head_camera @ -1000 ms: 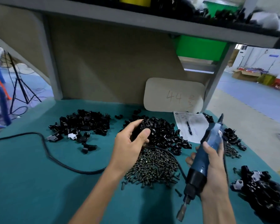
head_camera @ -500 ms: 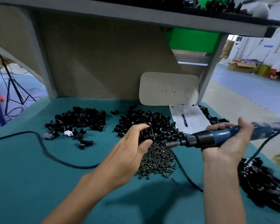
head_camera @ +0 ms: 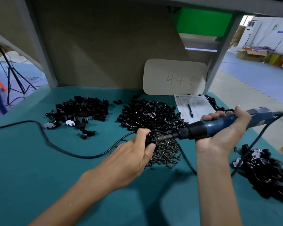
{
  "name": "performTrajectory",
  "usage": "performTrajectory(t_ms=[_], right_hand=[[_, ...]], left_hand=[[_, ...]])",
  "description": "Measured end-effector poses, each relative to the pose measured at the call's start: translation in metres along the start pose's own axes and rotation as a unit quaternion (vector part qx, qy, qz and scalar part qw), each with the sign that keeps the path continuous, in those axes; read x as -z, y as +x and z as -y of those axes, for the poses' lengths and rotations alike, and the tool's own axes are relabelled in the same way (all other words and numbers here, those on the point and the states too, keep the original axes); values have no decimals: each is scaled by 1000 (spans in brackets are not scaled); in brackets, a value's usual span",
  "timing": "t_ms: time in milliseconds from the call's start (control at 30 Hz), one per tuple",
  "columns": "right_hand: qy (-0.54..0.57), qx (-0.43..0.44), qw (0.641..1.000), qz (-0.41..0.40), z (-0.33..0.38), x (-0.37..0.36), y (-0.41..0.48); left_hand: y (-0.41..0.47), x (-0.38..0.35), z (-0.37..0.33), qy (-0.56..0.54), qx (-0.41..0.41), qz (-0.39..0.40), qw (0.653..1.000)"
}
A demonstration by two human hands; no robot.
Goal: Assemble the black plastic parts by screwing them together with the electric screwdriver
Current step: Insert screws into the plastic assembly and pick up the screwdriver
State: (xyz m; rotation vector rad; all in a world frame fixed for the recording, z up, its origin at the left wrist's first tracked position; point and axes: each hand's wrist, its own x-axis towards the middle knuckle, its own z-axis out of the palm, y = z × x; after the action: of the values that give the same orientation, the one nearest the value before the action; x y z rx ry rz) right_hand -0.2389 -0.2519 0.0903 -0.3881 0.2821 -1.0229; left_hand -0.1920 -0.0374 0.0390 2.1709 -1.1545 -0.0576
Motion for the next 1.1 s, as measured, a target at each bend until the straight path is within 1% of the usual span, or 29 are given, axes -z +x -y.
performTrajectory(t_ms=[133, 267, 300, 367, 433, 567, 700, 767, 1100], right_hand=[[-13, 2, 1000, 5, -10, -2, -5], [-61, -13, 998, -26, -20, 6, -3], [-65, -18, 997, -35, -24, 9, -2], [-60, -29, 997, -49, -31, 14, 0], [-55, -35, 996, -61, -36, 17, 2], [-55, -37, 996, -65, -41, 20, 7], [-62, -37, 996, -56, -44, 19, 12], [-63, -41, 996, -57, -46, 19, 14], [-56, -64, 994, -64, -51, 30, 22]], left_hand=[[-2, 1, -2, 26, 5, 8, 1000], [2, 4, 5, 164, -5, -1, 986], [3, 4, 7, 178, -3, 4, 984], [4, 1, 11, 142, 15, 25, 989], [2, -3, 17, 60, 35, 40, 997], [1, -12, 28, -34, 10, 49, 998], [5, -19, 38, -100, 13, 64, 993], [7, -21, 43, -111, 14, 70, 991], [9, -29, 55, -91, 18, 79, 993]])
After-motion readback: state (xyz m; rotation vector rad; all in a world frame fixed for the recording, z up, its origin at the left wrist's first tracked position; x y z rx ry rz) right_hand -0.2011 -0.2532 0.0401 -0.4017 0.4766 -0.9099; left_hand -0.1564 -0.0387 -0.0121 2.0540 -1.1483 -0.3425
